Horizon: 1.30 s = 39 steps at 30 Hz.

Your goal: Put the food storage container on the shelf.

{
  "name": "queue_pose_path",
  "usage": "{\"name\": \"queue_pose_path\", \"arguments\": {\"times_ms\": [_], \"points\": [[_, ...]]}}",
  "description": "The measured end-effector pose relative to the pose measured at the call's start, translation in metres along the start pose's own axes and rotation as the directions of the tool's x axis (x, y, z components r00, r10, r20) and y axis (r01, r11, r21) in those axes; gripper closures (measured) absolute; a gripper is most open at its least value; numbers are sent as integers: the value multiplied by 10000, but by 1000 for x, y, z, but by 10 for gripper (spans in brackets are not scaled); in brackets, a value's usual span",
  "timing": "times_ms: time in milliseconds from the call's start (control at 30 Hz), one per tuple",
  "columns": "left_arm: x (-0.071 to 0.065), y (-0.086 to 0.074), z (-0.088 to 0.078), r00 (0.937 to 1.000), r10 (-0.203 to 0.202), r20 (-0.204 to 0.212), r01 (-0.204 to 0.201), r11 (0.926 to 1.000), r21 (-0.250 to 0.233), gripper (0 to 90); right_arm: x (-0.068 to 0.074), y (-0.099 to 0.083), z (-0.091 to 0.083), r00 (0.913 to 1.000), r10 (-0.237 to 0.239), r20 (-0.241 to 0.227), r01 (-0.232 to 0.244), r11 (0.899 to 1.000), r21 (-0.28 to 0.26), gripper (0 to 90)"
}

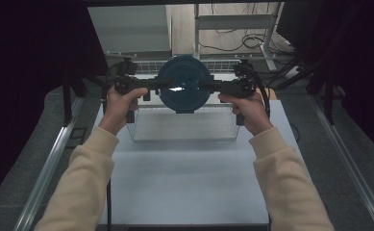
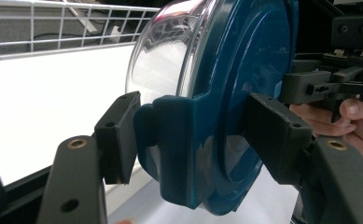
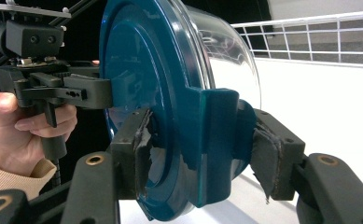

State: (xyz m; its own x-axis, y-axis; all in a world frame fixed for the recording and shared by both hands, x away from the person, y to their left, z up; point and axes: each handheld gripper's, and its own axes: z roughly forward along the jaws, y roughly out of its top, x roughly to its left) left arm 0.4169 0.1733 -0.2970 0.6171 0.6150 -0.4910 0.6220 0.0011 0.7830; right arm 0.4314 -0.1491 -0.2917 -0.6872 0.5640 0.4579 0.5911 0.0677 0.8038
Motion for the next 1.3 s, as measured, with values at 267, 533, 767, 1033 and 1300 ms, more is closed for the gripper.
{"name": "queue_pose_path", "arguments": {"times_ms": [267, 533, 767, 1033, 1300], "points": [[13, 11, 10, 9996, -271, -44, 271, 9994, 209, 370, -12, 10, 9, 9995, 309, 18, -309, 9995, 64, 431], [29, 15, 22, 9964, -842, -97, 846, 9952, 483, 371, -32, 11, 24, 9938, 1113, 25, -1113, 9932, 341, 423], [37, 20, 28, 9910, -1340, 18, 1338, 9900, 437, 369, -38, 17, 28, 9884, 1514, 91, -1517, 9874, 445, 418], [55, 25, 40, 9780, -2082, 136, 2077, 9777, 311, 351, -51, 22, 37, 9673, 2529, 167, -2534, 9667, 362, 394], [67, 25, 49, 9604, -2765, 329, 2763, 9610, 120, 349, -67, 18, 42, 9289, 3703, -111, -3703, 9289, 44, 388]]}}
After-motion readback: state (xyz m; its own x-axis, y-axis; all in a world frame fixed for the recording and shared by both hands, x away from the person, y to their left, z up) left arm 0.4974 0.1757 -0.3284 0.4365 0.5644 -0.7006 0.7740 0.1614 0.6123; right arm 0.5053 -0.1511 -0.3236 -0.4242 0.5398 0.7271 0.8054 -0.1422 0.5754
